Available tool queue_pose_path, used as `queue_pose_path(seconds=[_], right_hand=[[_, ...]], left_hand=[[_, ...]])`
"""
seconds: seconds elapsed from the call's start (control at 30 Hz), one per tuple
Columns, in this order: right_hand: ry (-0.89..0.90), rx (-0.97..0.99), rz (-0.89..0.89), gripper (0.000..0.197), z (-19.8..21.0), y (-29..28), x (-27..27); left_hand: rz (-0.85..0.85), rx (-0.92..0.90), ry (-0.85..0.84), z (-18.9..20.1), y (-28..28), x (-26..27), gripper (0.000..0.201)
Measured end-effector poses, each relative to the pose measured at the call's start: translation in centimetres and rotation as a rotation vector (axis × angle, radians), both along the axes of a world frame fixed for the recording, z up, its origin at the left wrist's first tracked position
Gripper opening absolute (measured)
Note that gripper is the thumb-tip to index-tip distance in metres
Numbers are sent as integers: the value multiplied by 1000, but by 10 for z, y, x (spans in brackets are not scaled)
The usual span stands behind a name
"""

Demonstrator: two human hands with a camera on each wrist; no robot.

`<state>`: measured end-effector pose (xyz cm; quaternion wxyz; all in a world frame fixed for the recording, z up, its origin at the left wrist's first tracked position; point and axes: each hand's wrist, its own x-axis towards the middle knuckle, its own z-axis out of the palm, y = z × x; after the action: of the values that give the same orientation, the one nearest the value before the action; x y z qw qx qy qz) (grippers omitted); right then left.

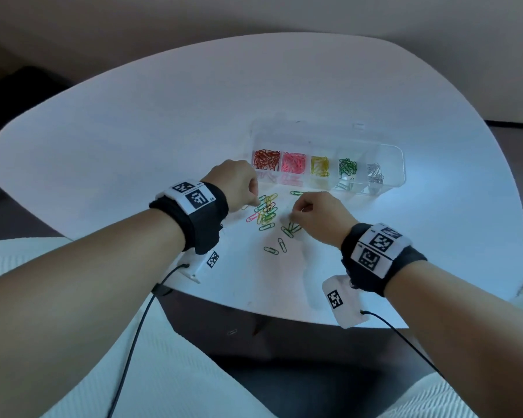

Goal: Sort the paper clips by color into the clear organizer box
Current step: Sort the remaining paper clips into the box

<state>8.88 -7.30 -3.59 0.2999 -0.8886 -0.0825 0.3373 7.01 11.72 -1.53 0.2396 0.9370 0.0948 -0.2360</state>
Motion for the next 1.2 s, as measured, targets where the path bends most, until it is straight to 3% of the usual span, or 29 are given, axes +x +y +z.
queue_pose_path(seconds=[0.13, 0.3, 0.5, 0.6, 0.73, 0.83, 0.93, 1.1, 1.2], right_hand=[[385, 342, -322, 26, 27, -21, -2], [605, 560, -444, 20, 57, -68, 9], [448, 697, -804, 21, 65, -102, 38], [413, 758, -994, 10, 63, -110, 52], [404, 835, -1115, 4, 67, -111, 69], [404, 924, -1152, 8, 70, -110, 79], [443, 915, -1125, 18, 69, -111, 87], [552, 726, -925, 44, 66, -108, 90], [507, 775, -926, 41, 70, -107, 91]], left_hand=[[99, -250, -36, 22, -13, -1, 19], [561, -910, 86, 40, -36, -1, 25], [732, -1260, 122, 51, -83, 8, 26], [738, -1292, 97, 55, -111, 25, 27], [721, -1194, 130, 54, -148, 46, 34], [776, -1131, 193, 46, -165, 58, 22], [827, -1074, 218, 41, -173, 70, 11], [868, -1032, 171, 42, -175, 88, 19], [906, -1127, 124, 43, -179, 98, 21]])
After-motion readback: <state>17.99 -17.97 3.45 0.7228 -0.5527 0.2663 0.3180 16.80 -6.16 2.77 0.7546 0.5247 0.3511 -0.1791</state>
